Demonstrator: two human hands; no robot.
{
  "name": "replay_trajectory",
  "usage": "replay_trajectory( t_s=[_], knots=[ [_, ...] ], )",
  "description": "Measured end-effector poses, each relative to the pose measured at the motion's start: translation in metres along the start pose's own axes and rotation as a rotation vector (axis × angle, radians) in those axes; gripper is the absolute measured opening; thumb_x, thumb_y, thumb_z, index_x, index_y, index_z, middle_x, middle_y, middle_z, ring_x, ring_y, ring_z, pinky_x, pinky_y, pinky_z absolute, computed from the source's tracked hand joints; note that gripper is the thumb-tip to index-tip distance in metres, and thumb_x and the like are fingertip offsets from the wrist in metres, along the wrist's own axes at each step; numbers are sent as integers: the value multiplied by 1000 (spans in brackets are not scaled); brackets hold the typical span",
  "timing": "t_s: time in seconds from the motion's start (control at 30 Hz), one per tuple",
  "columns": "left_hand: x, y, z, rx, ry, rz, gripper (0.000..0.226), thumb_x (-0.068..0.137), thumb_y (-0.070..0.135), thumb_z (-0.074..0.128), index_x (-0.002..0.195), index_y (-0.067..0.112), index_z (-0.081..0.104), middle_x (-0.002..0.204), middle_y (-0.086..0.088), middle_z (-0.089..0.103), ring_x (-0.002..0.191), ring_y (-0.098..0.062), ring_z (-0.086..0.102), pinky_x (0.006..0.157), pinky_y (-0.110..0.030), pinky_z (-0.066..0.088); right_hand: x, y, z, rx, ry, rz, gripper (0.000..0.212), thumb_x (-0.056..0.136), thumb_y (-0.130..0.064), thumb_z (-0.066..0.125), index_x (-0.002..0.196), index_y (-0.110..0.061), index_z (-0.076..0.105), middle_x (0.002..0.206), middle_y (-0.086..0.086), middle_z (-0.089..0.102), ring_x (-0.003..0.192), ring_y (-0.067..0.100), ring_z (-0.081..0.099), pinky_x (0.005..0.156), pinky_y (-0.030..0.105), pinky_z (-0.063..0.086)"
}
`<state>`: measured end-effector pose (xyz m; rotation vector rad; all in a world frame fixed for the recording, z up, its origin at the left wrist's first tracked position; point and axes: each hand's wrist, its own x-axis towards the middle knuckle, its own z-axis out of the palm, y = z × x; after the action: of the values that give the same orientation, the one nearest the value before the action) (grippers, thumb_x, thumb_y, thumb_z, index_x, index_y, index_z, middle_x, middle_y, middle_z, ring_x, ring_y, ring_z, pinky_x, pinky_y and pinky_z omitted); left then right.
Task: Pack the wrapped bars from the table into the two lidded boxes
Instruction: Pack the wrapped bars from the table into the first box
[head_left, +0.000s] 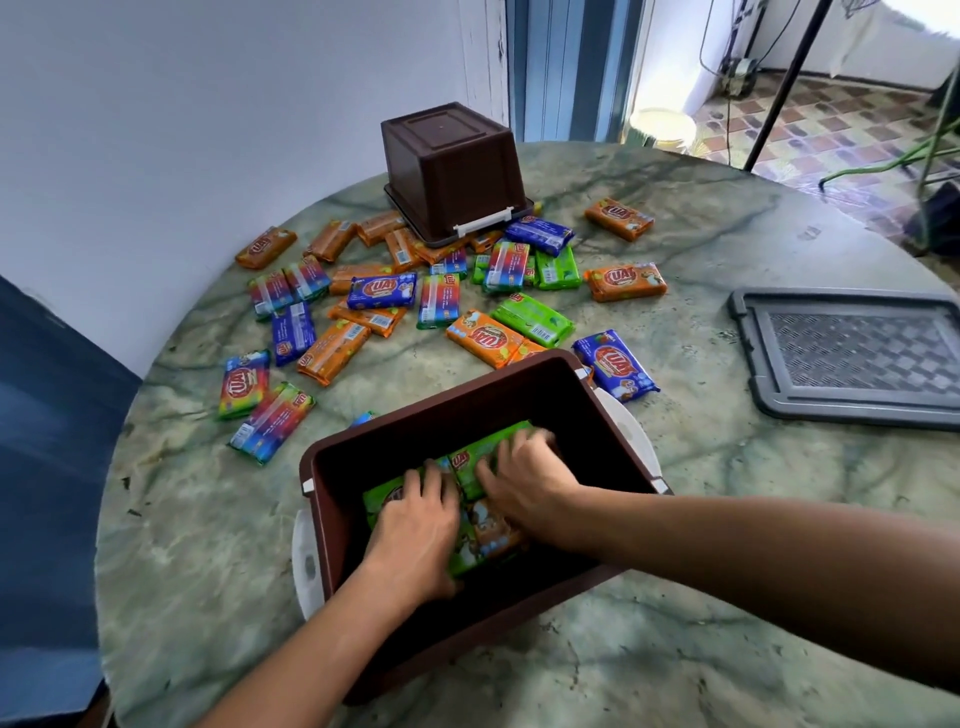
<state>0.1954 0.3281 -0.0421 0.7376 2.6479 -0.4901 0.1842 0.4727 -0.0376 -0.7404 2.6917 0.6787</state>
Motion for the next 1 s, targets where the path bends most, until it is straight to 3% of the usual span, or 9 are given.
replay_trajectory(
  t_s=[0.13, 0.2, 0.27, 0.33, 0.57, 0.7, 0.87, 1.0],
  knots=[
    [2, -4, 0, -56, -3, -13, 113, 65, 53, 76, 146, 6, 13, 150, -14, 15, 134, -32, 23, 96, -43, 47, 11, -3, 11, -46, 107, -154, 56, 102, -29, 29, 149, -1, 16, 149, 29, 24, 131, 48, 34, 94, 60, 43],
    [4, -4, 2, -79, -17, -19, 118, 65, 54, 77, 148, 6, 7, 151, -15, 11, 136, -33, 20, 98, -45, 46, 13, 5, 15, 22, 158, -202, 69, 95, -39, 43, 147, 1, 21, 145, 26, 32, 124, 44, 41, 88, 54, 48],
    [6, -3, 3, -64, -16, -10, 123, 62, 55, 78, 147, 3, 5, 151, -17, 10, 135, -36, 19, 100, -45, 45, 13, 16, 16, 56, 167, -267, 104, 68, -60, 68, 141, 3, 30, 135, 22, 41, 113, 38, 46, 80, 47, 50],
    [9, -3, 3, -42, -11, 7, 124, 60, 57, 79, 146, 2, 8, 149, -18, 12, 134, -39, 20, 101, -45, 44, 14, 23, 14, 43, 150, -305, 119, 51, -71, 72, 137, 3, 37, 126, 18, 47, 106, 34, 49, 78, 43, 47],
    [12, -1, 5, -43, -12, 3, 127, 54, 53, 84, 145, 0, 12, 148, -20, 15, 134, -41, 21, 99, -46, 46, 17, 21, 24, -9, 139, -290, 127, 44, -88, 57, 131, 4, 48, 116, 16, 53, 96, 31, 52, 76, 41, 45],
    [12, -3, 2, -54, -26, -2, 128, 54, 52, 84, 146, -1, 12, 149, -21, 16, 136, -42, 20, 102, -46, 43, 21, 20, 28, 1, 157, -299, 128, 55, -85, 57, 141, 5, 30, 130, 20, 43, 110, 36, 45, 88, 48, 42],
    [9, -3, -2, -71, -11, -3, 126, 54, 52, 84, 146, 1, 15, 150, -19, 18, 136, -40, 21, 102, -47, 41, 18, 21, 29, -1, 154, -277, 129, 56, -84, 58, 143, 6, 27, 135, 20, 41, 115, 38, 43, 92, 53, 41],
    [4, -2, -1, -80, 4, -32, 124, 53, 54, 84, 145, 1, 19, 148, -19, 22, 134, -40, 23, 101, -47, 41, 18, 20, 29, -7, 136, -260, 132, 35, -91, 57, 126, 3, 55, 113, 16, 60, 94, 34, 55, 74, 47, 49]
  ],
)
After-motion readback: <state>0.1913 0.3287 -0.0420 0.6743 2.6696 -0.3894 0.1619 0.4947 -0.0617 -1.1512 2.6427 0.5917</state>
